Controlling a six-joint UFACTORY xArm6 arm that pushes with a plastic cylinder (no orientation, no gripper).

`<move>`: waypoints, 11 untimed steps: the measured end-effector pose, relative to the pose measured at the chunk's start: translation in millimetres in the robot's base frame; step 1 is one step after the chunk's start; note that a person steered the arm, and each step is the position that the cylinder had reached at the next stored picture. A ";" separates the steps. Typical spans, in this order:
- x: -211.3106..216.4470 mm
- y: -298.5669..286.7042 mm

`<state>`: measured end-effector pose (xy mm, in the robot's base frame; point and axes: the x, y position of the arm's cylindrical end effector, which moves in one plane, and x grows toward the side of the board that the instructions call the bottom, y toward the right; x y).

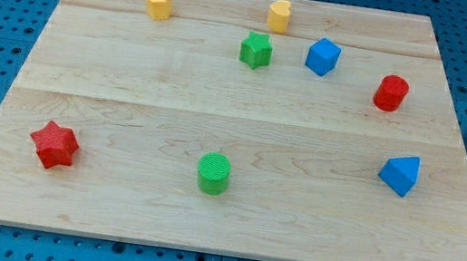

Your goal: Slide the blue triangle closer to the green star

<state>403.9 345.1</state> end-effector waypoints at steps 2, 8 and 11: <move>103.5 -39.8; 15.0 -275.3; -37.4 -293.8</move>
